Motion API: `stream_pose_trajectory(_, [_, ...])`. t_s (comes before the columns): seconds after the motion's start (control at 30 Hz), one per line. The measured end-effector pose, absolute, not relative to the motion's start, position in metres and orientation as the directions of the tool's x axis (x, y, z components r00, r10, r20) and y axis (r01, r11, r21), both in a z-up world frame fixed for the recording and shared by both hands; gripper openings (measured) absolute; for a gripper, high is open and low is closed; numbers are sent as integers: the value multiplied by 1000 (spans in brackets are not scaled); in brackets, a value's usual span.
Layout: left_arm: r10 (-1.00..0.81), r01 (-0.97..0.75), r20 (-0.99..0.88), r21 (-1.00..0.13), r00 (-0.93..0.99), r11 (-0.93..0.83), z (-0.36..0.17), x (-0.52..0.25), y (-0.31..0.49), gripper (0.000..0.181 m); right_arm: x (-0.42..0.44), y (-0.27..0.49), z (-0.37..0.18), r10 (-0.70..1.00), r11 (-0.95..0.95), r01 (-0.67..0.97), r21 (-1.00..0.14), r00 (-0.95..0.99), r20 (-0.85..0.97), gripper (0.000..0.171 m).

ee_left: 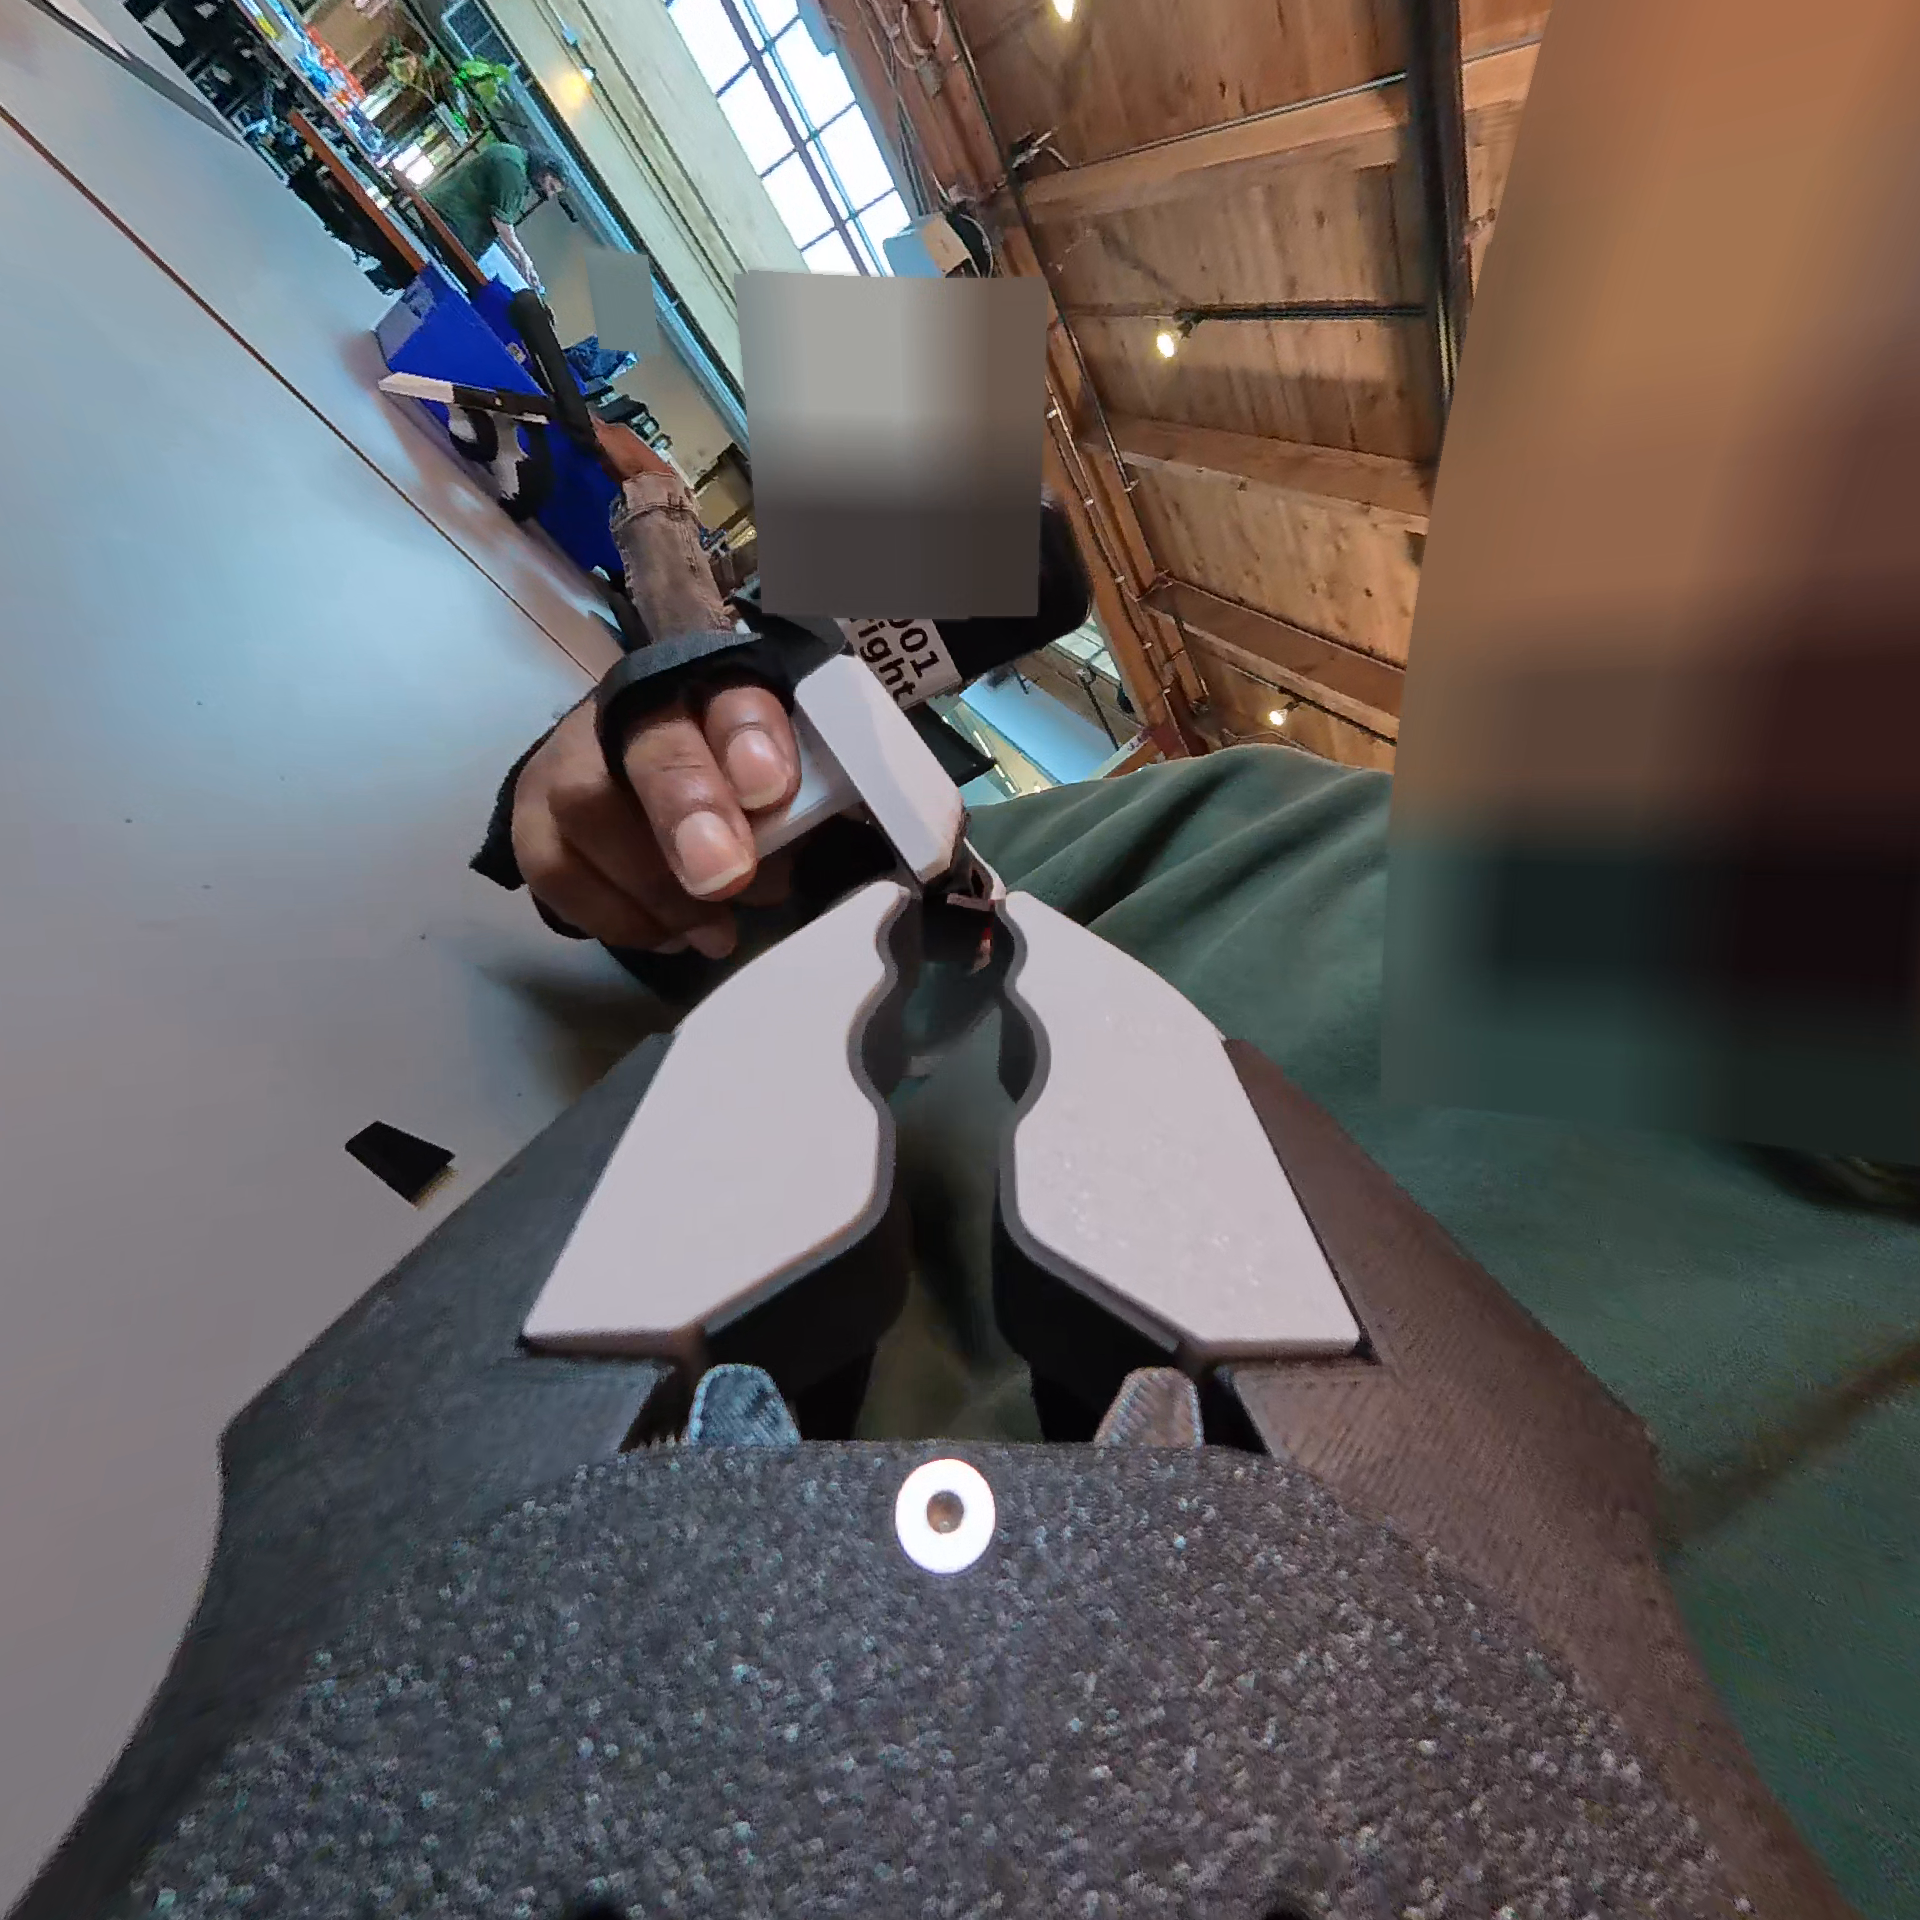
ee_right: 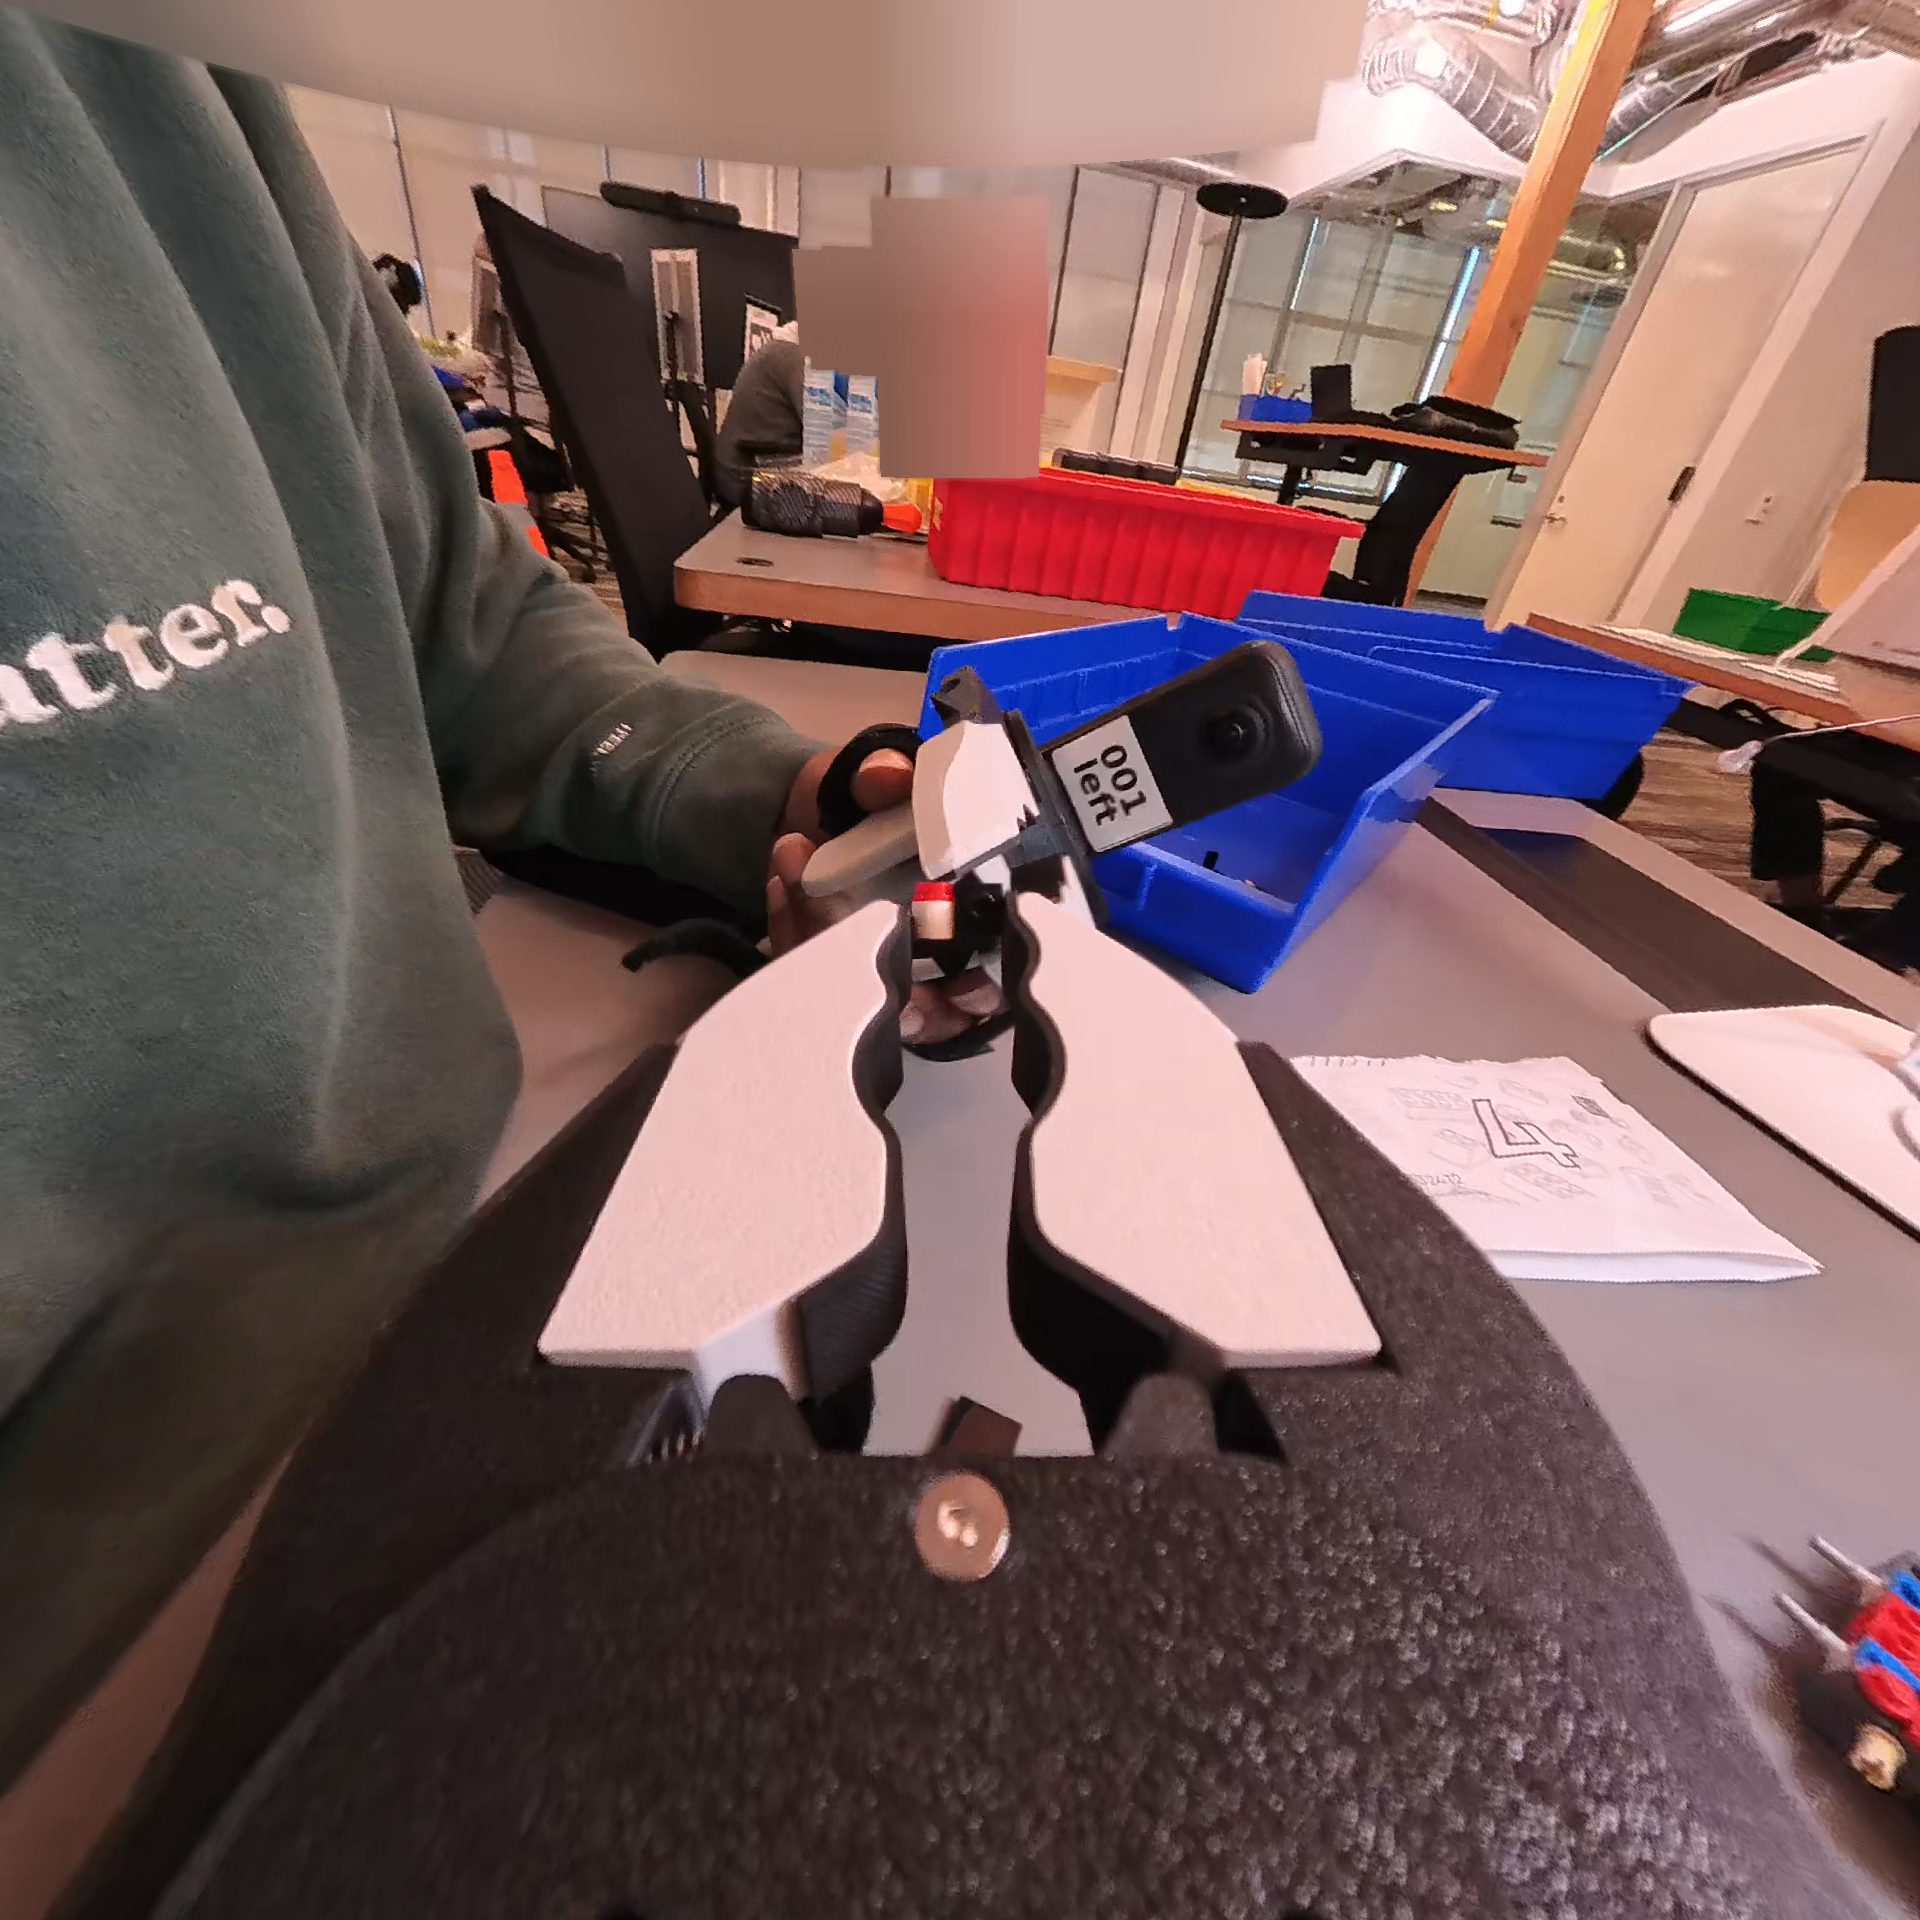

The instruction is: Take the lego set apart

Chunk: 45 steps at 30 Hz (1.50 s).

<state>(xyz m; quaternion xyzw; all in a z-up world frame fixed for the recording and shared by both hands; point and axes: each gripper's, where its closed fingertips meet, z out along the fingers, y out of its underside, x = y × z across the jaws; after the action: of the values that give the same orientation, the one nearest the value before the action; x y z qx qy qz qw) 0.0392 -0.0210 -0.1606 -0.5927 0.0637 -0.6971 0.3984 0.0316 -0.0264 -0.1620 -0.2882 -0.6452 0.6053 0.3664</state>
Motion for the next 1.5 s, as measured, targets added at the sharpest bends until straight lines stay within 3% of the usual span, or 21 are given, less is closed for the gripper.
stream_pose_trajectory(0.13, [-640, 450, 766, -594, 61, -667, -163, 39, -22, 11, 34, -24, -158, 808, 39, -69, -997, -585, 72, 16])
stream_pose_trajectory(0.2, [-614, 413, 780, -603, 125, -682, -178, 35, -22, 10, 39, -8, -134, 819, -109, -131, -985, -573, -15, 16])
stream_pose_trajectory(0.33, [-578, 365, 760, -650, 297, -667, -197, 30, -13, 9, 41, 11, -141, 865, 8, -89, -996, -499, 52, 16])
stream_pose_trajectory(0.43, [-563, 233, 674, -715, 479, -659, -225, 32, -9, 9, 38, 11, -162, 867, 54, 2, -999, -496, 45, 16])
stream_pose_trajectory(0.57, [-543, 202, 638, -729, 546, -654, -234, 30, -5, 11, 32, 11, -178, 870, 85, 73, -994, -491, 39, 16])
stream_pose_trajectory(0.87, [-509, 279, 671, -713, 540, -644, -228, 21, 1, 30, 23, 18, -198, 896, 141, 153, -978, -440, 61, 16])
stream_pose_trajectory(1.0, [-523, 316, 697, -701, 489, -639, -220, 24, 0, 24, 20, 23, -202, 910, 175, 163, -971, -403, 96, 16])
stream_pose_trajectory(1.27, [-480, 400, 743, -661, 466, -635, -216, 26, 9, 22, 14, 10, -216, 858, 423, 159, -892, -386, 338, 16])
stream_pose_trajectory(1.5, [-478, 389, 768, -633, 426, -670, -217, 29, 4, 9, 16, 1, -215, 820, 490, 135, -862, -406, 403, 16])
